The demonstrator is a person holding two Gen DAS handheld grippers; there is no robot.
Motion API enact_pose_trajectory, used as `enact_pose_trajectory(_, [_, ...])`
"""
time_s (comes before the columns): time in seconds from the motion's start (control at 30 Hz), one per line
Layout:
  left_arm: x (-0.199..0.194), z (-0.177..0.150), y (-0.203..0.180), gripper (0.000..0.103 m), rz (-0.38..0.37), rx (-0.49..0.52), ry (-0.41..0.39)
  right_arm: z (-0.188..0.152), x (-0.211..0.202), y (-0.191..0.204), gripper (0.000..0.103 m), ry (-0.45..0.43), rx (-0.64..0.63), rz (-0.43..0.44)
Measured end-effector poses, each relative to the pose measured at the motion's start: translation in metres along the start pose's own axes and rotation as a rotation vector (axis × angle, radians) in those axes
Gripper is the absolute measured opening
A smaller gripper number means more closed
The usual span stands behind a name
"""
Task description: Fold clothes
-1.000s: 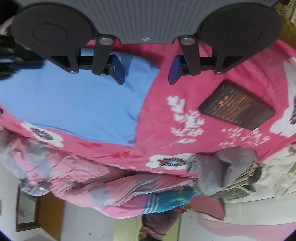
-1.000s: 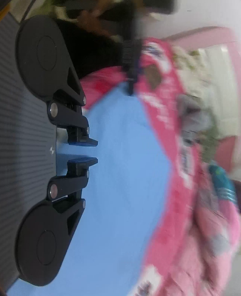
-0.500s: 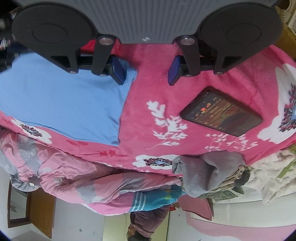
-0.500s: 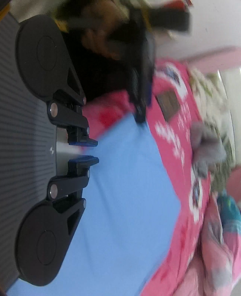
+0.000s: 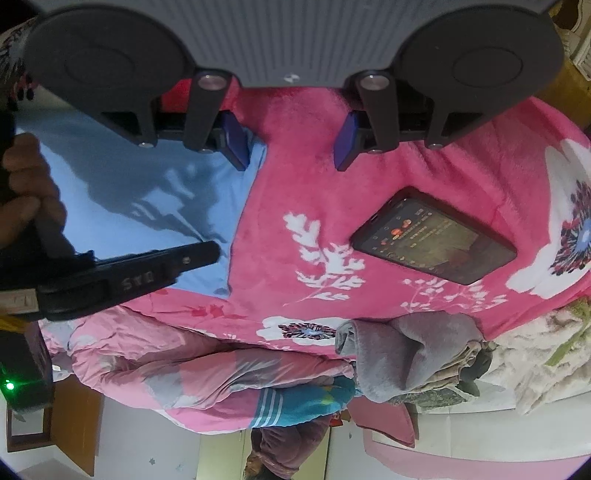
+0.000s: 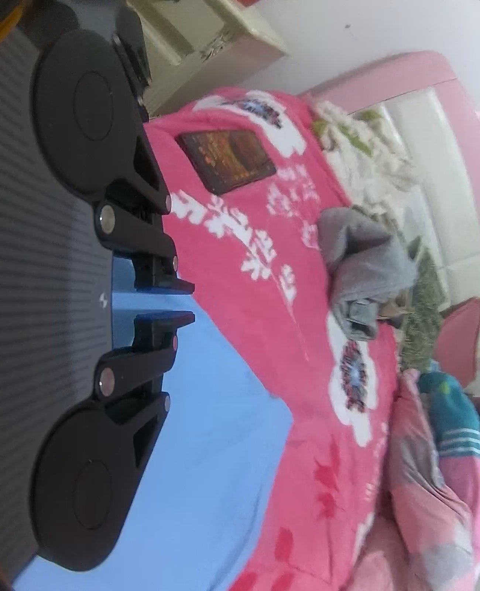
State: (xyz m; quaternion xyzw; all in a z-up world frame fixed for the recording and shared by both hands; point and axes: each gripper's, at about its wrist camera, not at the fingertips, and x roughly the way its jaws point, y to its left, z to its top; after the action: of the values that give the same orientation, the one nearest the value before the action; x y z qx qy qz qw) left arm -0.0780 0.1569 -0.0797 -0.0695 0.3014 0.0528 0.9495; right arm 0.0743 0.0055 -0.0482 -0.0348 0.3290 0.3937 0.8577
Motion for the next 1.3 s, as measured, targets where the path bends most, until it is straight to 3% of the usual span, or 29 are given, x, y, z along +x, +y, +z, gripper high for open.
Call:
enact_pose_trajectory(0.17, [0.000,-0.001,0.005,0.052,-0.024,-0.008,-0.002,0.004,0.000,0.023,0.008,-0.018,-0.078,-0.031])
enact_pose_trajectory(0.27, [-0.001,-0.002,0.006,0.052,-0.029,-0.005,-0.006,-0.004,0.022,0.033,0.007,0.065,-0.073,0.017])
enact_pose_trajectory(0.37, [0.000,-0.002,0.008,0.052,-0.037,-0.011,-0.007,-0.009,0.044,0.049,0.008,0.066,-0.068,0.042])
enact_pose_trajectory(0.5, [0.000,-0.003,0.010,0.052,-0.049,-0.019,-0.015,-0.002,0.028,0.057,0.006,0.021,-0.074,0.070])
enact_pose_trajectory(0.6, [-0.001,-0.005,0.011,0.052,-0.052,-0.018,-0.021,0.000,0.016,0.041,0.006,0.003,-0.053,-0.025])
enact_pose_trajectory(0.67, [-0.001,-0.005,0.011,0.052,-0.054,-0.020,-0.023,-0.001,0.027,0.023,0.007,0.040,0.032,-0.035])
enact_pose_trajectory(0.87, [-0.002,-0.006,0.012,0.052,-0.059,-0.030,-0.029,-0.002,0.033,0.044,0.007,0.028,0.045,0.134])
enact_pose_trajectory(1.0, [-0.002,-0.007,0.014,0.052,-0.066,-0.031,-0.034,-0.006,-0.001,0.039,0.007,0.008,0.009,0.055])
enact_pose_trajectory(1.1, [-0.003,-0.008,0.015,0.052,-0.072,-0.034,-0.035,-0.018,-0.008,0.031,0.007,0.058,0.007,0.019])
enact_pose_trajectory(1.17, [-0.004,-0.009,0.015,0.052,-0.068,-0.033,-0.032,-0.028,-0.001,0.033,0.007,0.092,0.018,0.033])
enact_pose_trajectory(1.3, [-0.008,-0.010,0.017,0.052,-0.058,-0.040,-0.026,-0.028,-0.004,0.050,0.008,0.058,-0.008,0.086])
